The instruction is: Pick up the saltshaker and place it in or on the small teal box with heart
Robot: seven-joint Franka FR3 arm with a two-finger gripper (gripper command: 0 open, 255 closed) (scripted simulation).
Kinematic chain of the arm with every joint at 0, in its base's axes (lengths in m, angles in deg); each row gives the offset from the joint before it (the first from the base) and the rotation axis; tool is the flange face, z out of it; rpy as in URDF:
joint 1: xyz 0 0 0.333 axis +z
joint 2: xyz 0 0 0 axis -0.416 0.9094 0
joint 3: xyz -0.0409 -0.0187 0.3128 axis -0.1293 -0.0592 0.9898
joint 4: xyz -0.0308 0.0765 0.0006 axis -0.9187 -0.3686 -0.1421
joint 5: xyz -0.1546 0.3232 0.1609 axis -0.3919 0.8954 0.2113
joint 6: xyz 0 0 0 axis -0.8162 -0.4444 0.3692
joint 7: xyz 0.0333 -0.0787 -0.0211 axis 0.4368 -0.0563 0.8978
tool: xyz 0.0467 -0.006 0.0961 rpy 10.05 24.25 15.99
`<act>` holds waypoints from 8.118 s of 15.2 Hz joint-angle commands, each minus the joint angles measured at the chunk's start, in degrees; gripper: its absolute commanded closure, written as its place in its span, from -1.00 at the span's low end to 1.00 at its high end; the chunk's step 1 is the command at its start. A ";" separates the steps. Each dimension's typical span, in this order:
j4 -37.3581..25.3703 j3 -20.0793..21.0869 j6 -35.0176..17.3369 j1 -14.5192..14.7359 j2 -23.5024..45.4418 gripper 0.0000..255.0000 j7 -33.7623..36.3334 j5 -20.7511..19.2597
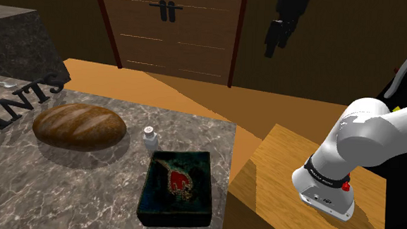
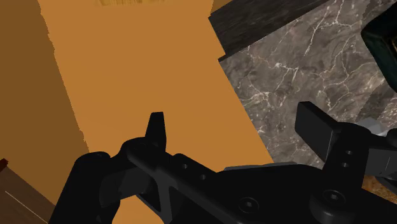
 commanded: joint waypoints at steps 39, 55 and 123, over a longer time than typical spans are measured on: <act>-62.23 18.83 -2.83 17.17 84.72 -1.00 32.99 -6.42; -58.39 18.63 -8.00 17.38 86.55 -1.00 33.57 -6.70; -31.44 26.46 -6.72 20.43 55.88 1.00 44.80 5.23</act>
